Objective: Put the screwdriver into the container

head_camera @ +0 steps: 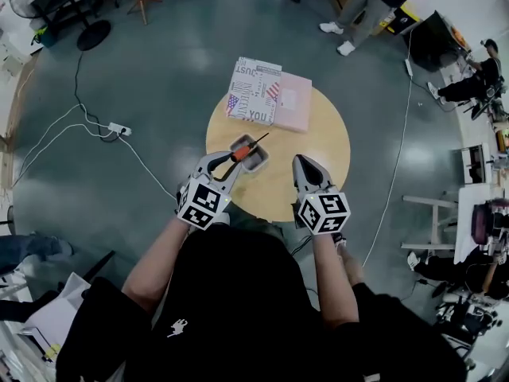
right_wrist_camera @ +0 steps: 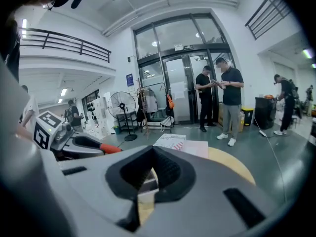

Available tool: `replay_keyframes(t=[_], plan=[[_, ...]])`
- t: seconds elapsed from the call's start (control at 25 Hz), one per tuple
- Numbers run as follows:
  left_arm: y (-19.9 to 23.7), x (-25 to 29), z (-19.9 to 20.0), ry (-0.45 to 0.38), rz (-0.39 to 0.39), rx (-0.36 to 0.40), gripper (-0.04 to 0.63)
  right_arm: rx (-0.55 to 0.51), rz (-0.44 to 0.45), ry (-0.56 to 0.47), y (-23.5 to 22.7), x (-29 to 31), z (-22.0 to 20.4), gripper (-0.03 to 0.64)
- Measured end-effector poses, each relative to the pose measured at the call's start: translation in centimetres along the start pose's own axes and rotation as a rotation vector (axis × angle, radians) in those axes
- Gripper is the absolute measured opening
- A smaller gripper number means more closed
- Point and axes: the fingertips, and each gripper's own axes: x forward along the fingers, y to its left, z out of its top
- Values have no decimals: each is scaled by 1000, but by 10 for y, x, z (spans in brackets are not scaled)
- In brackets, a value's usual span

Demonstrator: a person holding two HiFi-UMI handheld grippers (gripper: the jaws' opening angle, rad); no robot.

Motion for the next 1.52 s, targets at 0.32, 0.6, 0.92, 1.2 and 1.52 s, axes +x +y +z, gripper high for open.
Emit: replay_keyframes(t=[0.32,0.6,0.92,1.2,1.52], plan=[[-3,1,-26,53,0,-19,87,2,17,34,2,7,-11,2],[-10,2,-43,89,-5,-29,87,6,29,56,3,9,-20,2],[-19,12,-64,143,-6,-33,87,4,38,77,2,5,-28,2],[-20,27,-81,198,1,-43,87,7,39,97,-7,4,-34,2],[-21,46,-86,251,12,-38,88,9,42,110,-17,3,-35,2]])
